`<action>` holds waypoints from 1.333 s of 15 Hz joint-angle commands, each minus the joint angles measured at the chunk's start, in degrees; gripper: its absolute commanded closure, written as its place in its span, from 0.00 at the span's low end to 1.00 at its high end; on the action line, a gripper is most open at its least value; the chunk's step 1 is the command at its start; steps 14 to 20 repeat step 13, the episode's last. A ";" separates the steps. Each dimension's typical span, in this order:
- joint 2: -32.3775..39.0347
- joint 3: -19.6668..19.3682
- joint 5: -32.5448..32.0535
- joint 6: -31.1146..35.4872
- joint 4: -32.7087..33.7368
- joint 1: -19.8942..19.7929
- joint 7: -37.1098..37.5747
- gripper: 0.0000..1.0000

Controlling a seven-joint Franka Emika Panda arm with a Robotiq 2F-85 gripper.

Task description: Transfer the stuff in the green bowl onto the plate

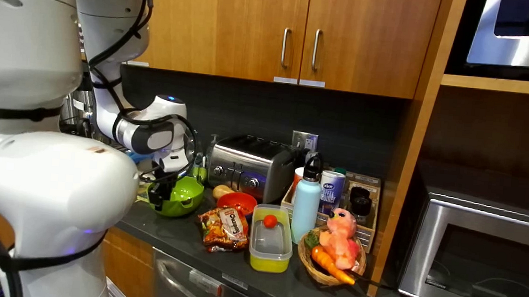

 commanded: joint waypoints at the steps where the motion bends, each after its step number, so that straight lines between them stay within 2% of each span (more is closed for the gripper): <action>1: -3.21 0.81 -0.92 -0.14 -0.39 0.95 1.77 0.17; 3: -5.20 1.94 0.72 -0.82 -0.13 1.90 0.95 0.03; 4: -7.14 2.51 0.00 -1.40 -0.38 2.49 2.04 0.01; 8: -13.35 3.75 -1.64 -4.93 0.34 3.72 3.07 0.00; 13: -19.51 3.21 -2.07 -11.27 1.55 3.74 2.81 0.00; 20: -19.51 3.21 -2.07 -11.27 1.55 3.74 2.81 0.00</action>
